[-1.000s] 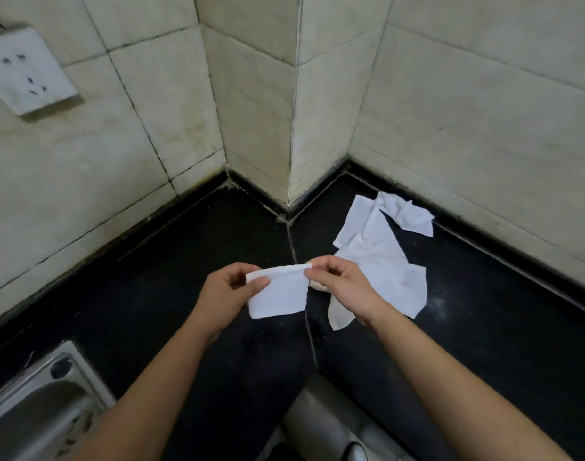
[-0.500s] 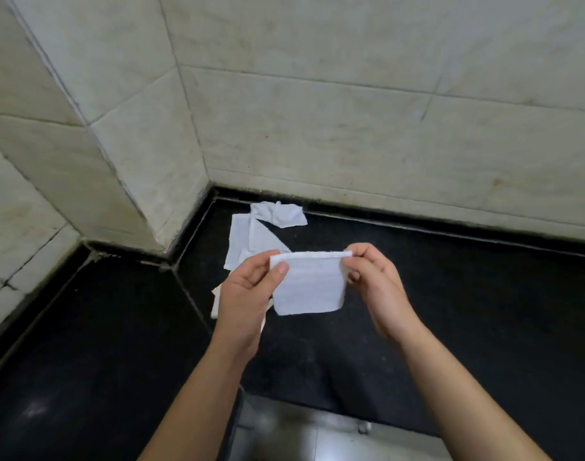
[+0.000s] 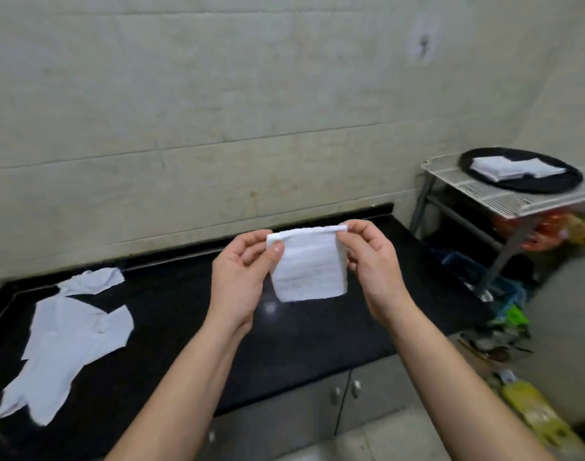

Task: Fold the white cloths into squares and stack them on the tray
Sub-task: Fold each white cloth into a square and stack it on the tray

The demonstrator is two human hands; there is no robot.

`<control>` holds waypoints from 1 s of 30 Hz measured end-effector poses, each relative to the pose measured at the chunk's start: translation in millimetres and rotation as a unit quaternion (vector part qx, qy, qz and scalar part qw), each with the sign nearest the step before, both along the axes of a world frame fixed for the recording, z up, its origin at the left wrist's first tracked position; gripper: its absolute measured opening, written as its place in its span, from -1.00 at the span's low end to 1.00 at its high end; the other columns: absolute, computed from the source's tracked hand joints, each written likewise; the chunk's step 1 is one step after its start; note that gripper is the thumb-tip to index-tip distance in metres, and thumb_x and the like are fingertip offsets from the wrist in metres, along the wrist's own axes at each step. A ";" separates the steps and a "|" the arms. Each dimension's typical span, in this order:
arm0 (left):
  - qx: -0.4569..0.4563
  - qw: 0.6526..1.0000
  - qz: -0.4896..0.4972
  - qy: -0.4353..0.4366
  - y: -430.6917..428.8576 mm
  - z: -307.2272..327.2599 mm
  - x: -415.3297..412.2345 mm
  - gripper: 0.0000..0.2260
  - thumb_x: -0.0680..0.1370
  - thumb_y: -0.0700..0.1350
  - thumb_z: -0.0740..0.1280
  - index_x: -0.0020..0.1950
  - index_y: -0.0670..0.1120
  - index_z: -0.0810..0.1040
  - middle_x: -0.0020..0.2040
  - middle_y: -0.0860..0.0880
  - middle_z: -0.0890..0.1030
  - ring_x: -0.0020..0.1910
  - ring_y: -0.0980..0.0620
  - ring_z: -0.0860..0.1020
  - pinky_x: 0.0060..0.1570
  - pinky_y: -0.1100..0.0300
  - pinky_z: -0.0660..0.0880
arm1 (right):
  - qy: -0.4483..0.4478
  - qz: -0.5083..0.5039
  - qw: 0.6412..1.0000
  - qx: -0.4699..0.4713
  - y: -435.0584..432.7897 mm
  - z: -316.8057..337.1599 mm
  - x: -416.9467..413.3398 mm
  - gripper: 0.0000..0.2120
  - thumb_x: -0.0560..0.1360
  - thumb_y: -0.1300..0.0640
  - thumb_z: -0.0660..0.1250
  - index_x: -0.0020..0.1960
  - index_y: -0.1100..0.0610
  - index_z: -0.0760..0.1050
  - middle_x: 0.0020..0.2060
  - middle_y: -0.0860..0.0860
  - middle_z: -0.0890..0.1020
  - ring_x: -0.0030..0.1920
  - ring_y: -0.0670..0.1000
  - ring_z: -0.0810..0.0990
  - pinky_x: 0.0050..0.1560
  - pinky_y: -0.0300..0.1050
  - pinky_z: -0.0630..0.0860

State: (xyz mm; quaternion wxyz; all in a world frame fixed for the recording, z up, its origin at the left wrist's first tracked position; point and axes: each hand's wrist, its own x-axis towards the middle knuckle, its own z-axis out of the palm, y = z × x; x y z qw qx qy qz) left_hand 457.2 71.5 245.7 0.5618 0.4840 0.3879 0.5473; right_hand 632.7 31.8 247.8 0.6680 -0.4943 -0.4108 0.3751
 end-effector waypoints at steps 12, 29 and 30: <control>0.047 0.988 -0.147 0.025 -76.8 31.4 266.0 -0.86 0.50 -0.22 0.47 0.04 -0.09 0.62 -0.10 -0.07 0.73 -0.11 0.05 0.65 -0.04 0.11 0.57 | 0.009 -0.192 0.981 0.013 -118.1 28.1 247.0 -0.90 0.56 0.18 0.34 -0.10 0.01 0.55 -0.23 -0.11 0.62 -0.26 -0.18 0.55 -0.32 -0.27 0.46; 0.036 0.965 -0.260 0.017 50.7 20.1 560.6 -0.84 0.47 -0.24 0.49 0.03 -0.11 0.68 -0.07 -0.07 0.73 -0.09 0.04 0.67 -0.15 0.19 0.58 | -0.047 -0.254 0.966 -0.025 -28.4 27.5 529.7 -0.96 0.59 0.15 0.34 0.00 0.02 0.53 -0.30 -0.15 0.64 -0.31 -0.19 0.54 -0.33 -0.28 0.45; 0.057 0.964 -0.258 0.024 58.3 23.6 577.7 -0.85 0.47 -0.24 0.49 0.02 -0.10 0.68 -0.07 -0.07 0.73 -0.09 0.05 0.66 -0.12 0.15 0.58 | -0.045 -0.258 0.965 -0.021 -23.6 29.2 545.9 -0.95 0.60 0.15 0.33 0.00 0.01 0.53 -0.30 -0.14 0.63 -0.31 -0.18 0.54 -0.33 -0.27 0.44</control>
